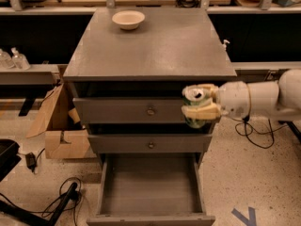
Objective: Pick green can from bottom drawer and place on counter
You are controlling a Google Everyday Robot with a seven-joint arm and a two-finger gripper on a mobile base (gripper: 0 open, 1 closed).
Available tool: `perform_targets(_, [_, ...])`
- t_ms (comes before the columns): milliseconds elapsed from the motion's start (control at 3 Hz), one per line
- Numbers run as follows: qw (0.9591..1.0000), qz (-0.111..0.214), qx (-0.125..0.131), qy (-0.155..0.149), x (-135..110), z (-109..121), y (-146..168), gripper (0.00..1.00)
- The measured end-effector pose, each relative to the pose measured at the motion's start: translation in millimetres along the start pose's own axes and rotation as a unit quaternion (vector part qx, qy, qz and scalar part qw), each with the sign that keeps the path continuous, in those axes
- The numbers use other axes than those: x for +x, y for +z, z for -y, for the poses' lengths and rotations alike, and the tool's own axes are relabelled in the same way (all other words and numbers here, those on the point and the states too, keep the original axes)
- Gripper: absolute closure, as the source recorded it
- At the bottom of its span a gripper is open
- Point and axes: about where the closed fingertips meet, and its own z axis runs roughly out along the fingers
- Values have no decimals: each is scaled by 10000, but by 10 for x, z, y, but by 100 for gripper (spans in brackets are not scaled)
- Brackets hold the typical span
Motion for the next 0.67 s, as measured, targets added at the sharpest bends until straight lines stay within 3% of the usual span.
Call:
perform_targets(333, [9996, 132, 165, -211, -758, 215, -37, 100])
perform_targets(667, [9981, 337, 419, -307, -1283, 519, -127, 100])
